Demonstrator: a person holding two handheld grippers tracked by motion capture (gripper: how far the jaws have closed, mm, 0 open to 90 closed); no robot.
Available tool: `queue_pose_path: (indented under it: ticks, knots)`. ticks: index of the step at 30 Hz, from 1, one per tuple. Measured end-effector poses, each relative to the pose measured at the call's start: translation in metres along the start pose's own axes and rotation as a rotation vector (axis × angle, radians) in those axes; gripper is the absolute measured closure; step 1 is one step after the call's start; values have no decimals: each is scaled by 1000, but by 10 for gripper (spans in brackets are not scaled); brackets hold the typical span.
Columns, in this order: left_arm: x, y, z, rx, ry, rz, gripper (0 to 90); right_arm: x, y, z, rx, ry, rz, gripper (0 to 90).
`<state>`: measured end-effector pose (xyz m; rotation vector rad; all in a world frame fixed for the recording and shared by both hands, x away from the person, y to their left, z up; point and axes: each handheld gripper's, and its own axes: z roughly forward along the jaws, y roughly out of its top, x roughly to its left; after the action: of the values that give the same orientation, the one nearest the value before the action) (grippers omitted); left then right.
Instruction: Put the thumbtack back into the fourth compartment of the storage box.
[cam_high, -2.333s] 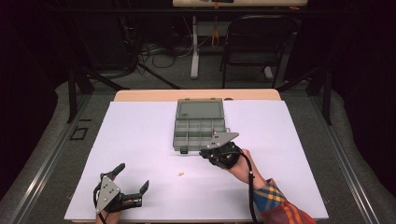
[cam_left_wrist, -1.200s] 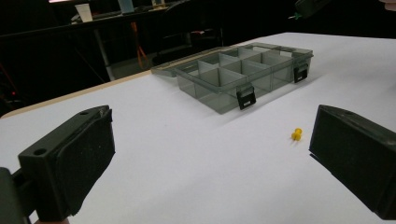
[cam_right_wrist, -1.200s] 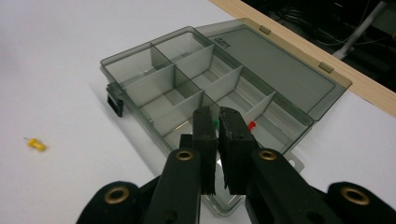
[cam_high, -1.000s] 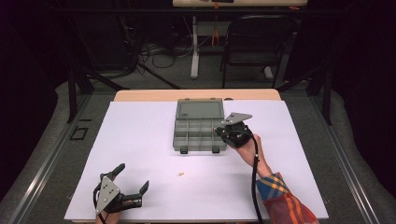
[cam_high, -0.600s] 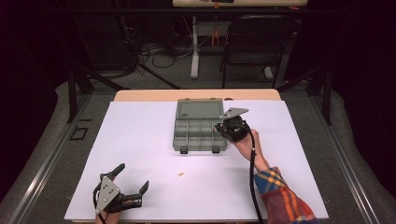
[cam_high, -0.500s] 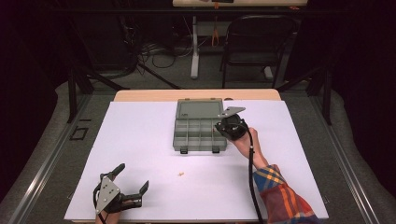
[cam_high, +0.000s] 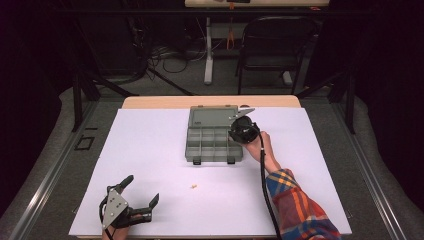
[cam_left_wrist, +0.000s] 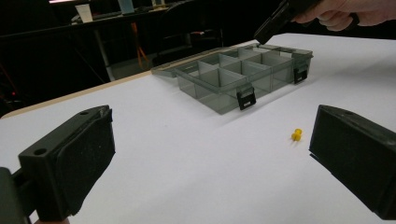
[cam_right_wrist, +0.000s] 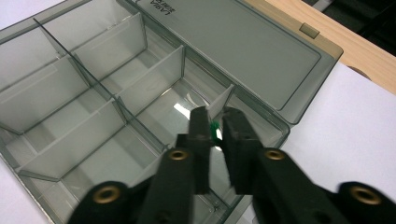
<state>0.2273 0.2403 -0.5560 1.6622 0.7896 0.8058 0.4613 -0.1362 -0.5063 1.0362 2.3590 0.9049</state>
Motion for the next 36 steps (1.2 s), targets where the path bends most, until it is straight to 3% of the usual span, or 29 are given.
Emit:
queue_pose_path:
  ticks: [6, 8, 9, 10, 13, 14, 15, 19, 26, 36]
  knots:
    - [0, 0, 0, 0, 0, 0, 1, 0, 0, -10, -35, 11, 14, 695]
    - [0, 0, 0, -1, -1, 1, 1, 2, 0, -18, -58, 31, 15, 600]
    - [-1, 0, 0, -1, -2, -1, 1, 6, 0, -25, -68, 51, -1, 500]
    - [-1, 0, 0, -1, -2, -1, 1, 6, 0, -25, -68, 51, -1, 500]
    - [-1, 0, 0, 0, -1, 1, 1, 17, -3, -37, -91, 96, -37, 380]
    - [-1, 0, 0, 0, -1, 1, 1, 17, -3, -37, -91, 96, -37, 380]
    - [-1, 0, 0, 2, -1, 1, 1, 23, -5, -43, -108, 105, -51, 306]
    - [-1, 0, 1, -1, -2, 1, 1, 35, -8, -54, -142, 135, -65, 213]
    - [-1, 0, 1, 0, -2, -1, 1, 54, -14, -67, -180, 173, -98, 152]
    - [-1, 0, 1, 1, -4, -1, 1, 79, -15, -73, -181, 225, -163, 108]
